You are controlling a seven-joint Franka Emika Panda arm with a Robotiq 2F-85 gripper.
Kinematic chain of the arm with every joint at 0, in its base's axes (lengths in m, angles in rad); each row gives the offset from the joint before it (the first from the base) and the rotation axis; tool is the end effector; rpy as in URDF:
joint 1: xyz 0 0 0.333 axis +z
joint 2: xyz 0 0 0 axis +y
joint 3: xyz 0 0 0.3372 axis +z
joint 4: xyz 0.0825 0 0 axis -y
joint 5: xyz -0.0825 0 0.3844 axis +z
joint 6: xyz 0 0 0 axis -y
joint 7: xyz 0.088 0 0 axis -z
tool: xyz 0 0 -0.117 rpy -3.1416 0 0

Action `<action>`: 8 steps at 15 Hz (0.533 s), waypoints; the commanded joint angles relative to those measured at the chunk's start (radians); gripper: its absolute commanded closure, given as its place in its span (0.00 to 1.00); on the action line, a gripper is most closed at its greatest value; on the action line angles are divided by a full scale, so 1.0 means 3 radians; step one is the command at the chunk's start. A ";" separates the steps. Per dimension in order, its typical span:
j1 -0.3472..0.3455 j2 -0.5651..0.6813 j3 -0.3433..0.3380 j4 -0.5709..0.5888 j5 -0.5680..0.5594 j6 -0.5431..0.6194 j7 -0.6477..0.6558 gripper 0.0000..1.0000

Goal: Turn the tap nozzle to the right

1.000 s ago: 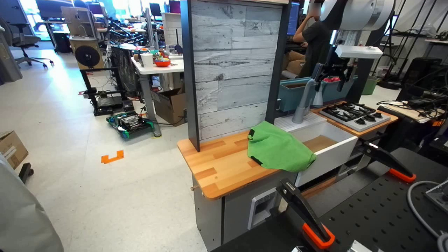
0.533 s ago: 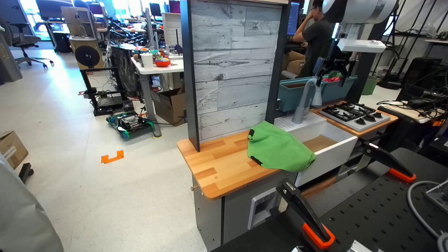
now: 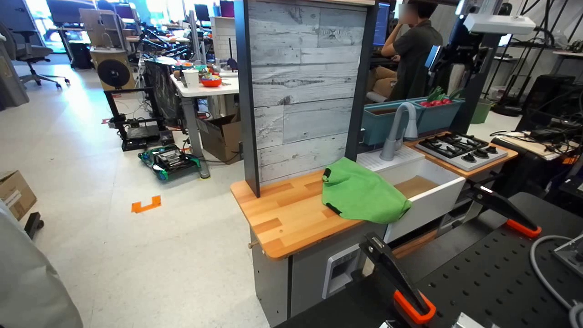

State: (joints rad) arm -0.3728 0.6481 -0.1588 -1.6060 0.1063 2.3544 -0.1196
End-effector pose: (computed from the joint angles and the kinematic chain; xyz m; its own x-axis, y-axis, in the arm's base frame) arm 0.6295 -0.3480 0.2702 0.8975 -0.4276 0.1075 -0.4325 -0.9013 0.0256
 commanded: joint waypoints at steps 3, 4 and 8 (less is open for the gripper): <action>0.0025 -0.0652 0.0019 -0.0713 0.0043 0.0186 -0.0062 0.00; 0.0011 -0.0688 0.0007 -0.0747 0.0040 0.0153 -0.0075 0.00; 0.0029 -0.0589 -0.0019 -0.0607 0.0021 0.0059 -0.0014 0.00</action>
State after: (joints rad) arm -0.3717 0.4694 -0.1553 -1.7920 0.1066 2.3754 -0.1197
